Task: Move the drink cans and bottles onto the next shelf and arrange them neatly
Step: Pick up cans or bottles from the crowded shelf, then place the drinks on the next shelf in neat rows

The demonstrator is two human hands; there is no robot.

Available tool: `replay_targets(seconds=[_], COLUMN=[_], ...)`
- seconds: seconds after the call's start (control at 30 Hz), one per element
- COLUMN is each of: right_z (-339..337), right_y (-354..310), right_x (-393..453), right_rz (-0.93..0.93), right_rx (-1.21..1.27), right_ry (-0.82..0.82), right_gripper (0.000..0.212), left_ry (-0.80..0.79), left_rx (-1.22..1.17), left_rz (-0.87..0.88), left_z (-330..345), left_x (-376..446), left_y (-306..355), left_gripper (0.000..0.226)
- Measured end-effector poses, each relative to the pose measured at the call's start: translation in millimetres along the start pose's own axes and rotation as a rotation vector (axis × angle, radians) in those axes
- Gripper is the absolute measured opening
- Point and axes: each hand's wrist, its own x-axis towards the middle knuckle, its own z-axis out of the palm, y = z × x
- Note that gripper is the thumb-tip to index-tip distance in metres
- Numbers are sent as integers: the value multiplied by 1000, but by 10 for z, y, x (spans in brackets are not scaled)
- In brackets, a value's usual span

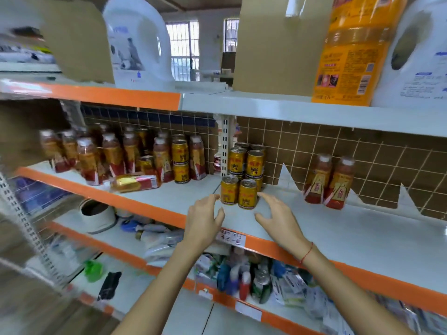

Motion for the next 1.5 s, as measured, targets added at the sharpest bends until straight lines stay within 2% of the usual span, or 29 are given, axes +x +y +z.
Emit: replay_targets(seconds=[0.4,0.9,1.17,1.37,1.5], right_z=[760,1065,1235,1445,1627], right_y=[-806,-787,-776,-936,-1060], right_x=[102,878,1209,1541,1715], right_rz=[-83,-141,-72,13,71], right_rx=[41,18,-13,-35,-17], right_ry=[-88,-176,-169,-109,-71], right_gripper=[55,57,57,56,55], left_ry=[0,59,53,10,-37], left_rx=[66,33,-40,-100,-147], left_rz=[-134,-253,-228,-168,-140], left_z=[-627,-589,-517,-583,-720], left_x=[-262,152,528,1012,1400], left_y=[-919,-1386,-1721,-2137,-2365], left_gripper=[42,43,44,33,45])
